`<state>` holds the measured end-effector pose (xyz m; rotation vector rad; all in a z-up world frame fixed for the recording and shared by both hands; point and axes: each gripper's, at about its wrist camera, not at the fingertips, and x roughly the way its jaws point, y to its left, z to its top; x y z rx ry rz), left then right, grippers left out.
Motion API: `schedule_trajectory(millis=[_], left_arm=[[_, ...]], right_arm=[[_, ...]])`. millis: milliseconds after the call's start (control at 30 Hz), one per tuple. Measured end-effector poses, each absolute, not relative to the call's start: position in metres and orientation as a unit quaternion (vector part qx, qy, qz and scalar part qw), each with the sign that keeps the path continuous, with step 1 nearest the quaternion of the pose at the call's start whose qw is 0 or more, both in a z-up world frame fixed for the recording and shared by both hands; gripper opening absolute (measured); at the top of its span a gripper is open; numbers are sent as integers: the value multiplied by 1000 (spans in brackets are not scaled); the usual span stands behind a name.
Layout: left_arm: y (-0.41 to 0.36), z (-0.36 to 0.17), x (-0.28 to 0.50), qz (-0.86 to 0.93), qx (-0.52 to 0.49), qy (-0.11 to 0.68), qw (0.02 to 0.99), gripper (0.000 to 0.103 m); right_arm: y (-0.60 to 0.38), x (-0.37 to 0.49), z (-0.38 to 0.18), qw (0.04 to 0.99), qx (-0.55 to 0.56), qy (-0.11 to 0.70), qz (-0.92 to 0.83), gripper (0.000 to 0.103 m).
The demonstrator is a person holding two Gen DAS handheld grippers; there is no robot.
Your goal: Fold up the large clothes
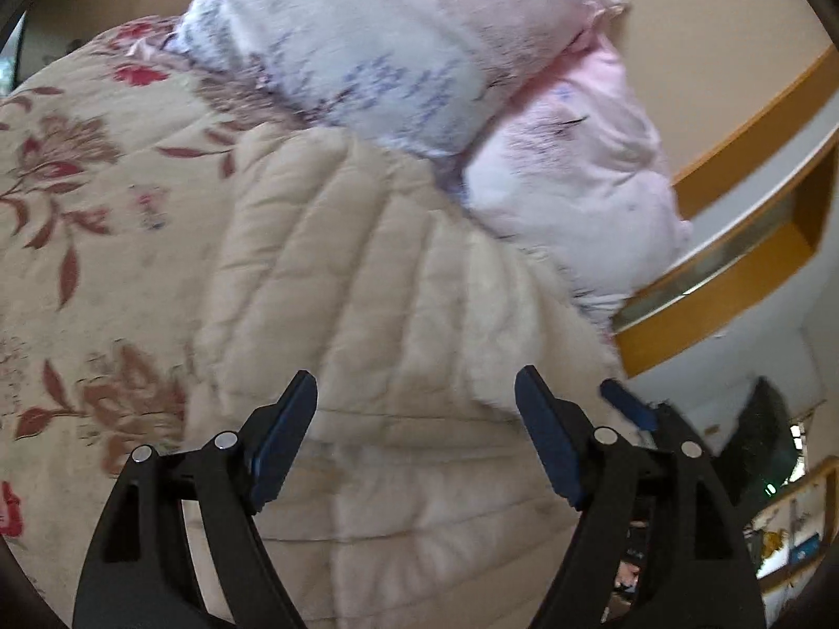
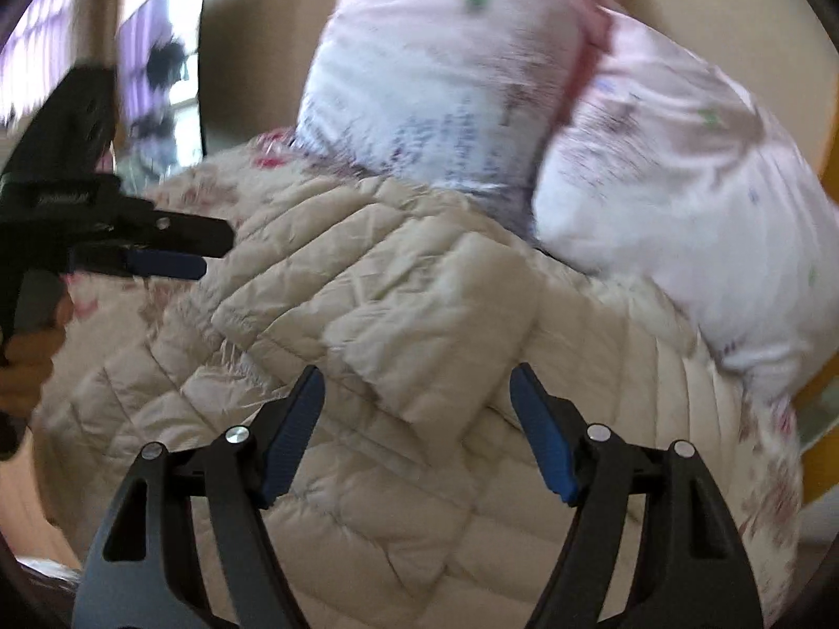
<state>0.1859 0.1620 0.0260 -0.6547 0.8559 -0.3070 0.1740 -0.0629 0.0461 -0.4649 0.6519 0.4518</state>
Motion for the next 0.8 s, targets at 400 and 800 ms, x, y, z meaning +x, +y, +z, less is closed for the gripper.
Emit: schedule_trajectory(millis=[400,800], left_arm=[[157,18,189,-131,-271,418,857,78],[154,19,181,-134,-236,422,865,78]], right_arm=[[-62,203,26,910,-227,316,141,9],[-206,228,49,913,75,391,89,8]])
